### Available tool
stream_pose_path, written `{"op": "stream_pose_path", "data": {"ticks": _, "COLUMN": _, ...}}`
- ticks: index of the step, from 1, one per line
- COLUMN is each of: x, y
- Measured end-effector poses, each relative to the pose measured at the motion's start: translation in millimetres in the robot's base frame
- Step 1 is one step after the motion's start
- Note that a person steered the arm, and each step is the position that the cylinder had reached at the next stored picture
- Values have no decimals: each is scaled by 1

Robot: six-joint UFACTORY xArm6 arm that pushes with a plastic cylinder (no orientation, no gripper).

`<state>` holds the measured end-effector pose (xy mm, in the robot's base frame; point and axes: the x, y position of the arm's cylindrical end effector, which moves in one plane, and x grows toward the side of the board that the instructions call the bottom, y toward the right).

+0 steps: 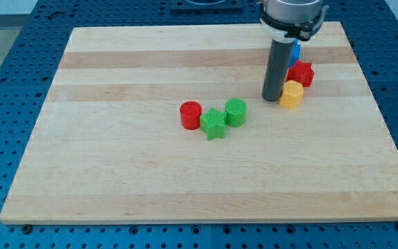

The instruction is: Separate the green star and the green circle

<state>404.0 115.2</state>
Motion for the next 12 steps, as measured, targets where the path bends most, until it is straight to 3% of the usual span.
{"op": "stream_pose_path", "data": {"ticks": 4, "x": -4, "y": 17}}
{"op": "stream_pose_path", "data": {"ticks": 6, "x": -20, "y": -105}}
{"op": "stream_pose_path", "data": {"ticks": 7, "x": -16, "y": -119}}
{"op": "stream_pose_path", "data": {"ticks": 12, "x": 46, "y": -84}}
